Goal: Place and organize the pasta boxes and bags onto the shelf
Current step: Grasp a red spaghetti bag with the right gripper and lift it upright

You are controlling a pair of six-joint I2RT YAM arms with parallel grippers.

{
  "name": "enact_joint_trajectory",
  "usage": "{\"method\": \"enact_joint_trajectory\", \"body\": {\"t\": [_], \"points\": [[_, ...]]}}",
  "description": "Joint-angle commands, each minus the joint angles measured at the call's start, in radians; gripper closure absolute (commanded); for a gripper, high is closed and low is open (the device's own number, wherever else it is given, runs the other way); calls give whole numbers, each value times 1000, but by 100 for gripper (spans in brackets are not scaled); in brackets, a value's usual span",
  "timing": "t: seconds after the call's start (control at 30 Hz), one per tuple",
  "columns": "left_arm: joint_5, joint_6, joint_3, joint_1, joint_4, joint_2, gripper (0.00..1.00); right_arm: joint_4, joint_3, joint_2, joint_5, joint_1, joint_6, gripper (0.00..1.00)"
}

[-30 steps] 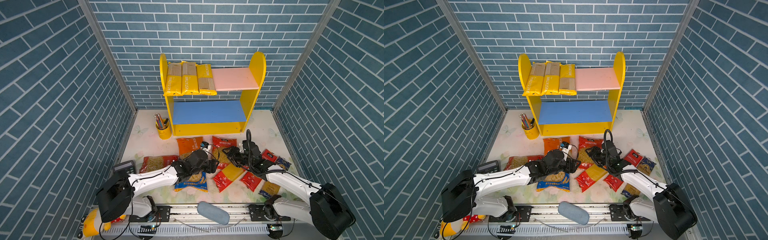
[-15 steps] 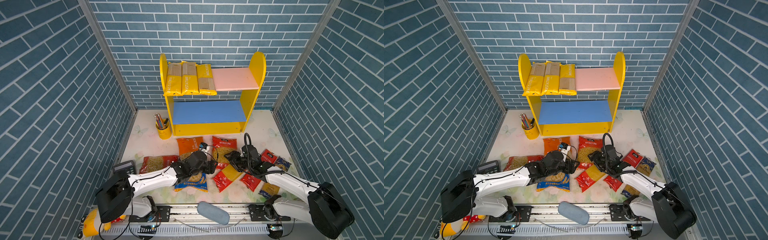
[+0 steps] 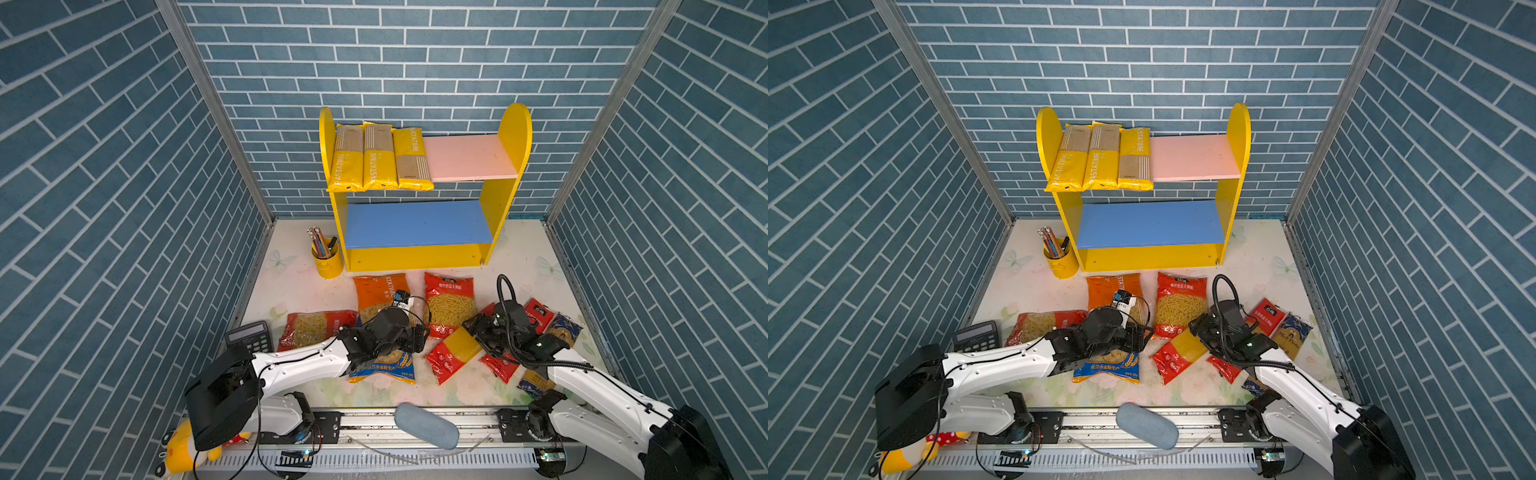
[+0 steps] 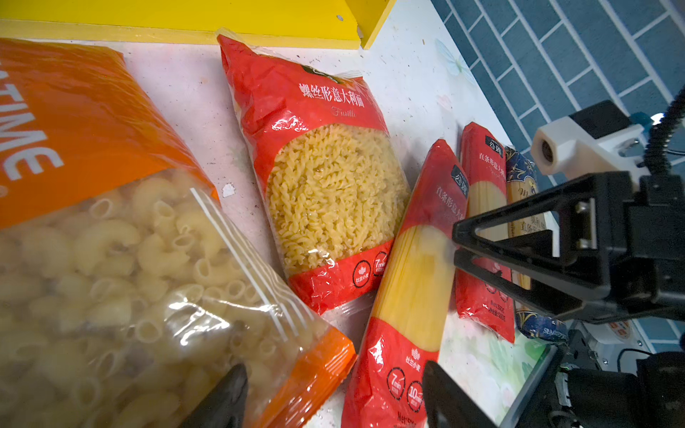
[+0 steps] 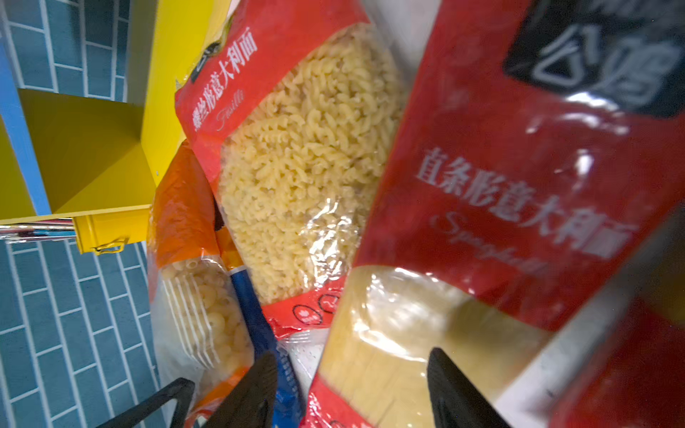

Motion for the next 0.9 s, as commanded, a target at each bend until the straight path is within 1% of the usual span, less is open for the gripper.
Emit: {"method": "enact_joint_trajectory", "body": {"t": [0.0,0.17,0.37,0.47,0.53,0.67,0.73,0.87], "points": [[39,5,9,-6,32,36,25,-166,-19,-50,58,1,-48,34],[96,15,68,-21,53,117,25,-165,-58,-61,32,3,-11,34],[134,67,154,-48,27,197,25,-72,-106,-32,28,18,45,34],[154,111,194,-70,-17,248,26,33,-133,5,28,28,75,34],[169,117,210,-77,-31,282,27,122,-161,30,0,34,99,33],[203,93,201,-79,-1,328,30,378,-249,55,6,35,130,33],[211,80,189,-79,20,337,32,418,-266,50,17,36,131,33],[222,65,168,-77,50,342,38,438,-220,36,17,38,49,36]]}}
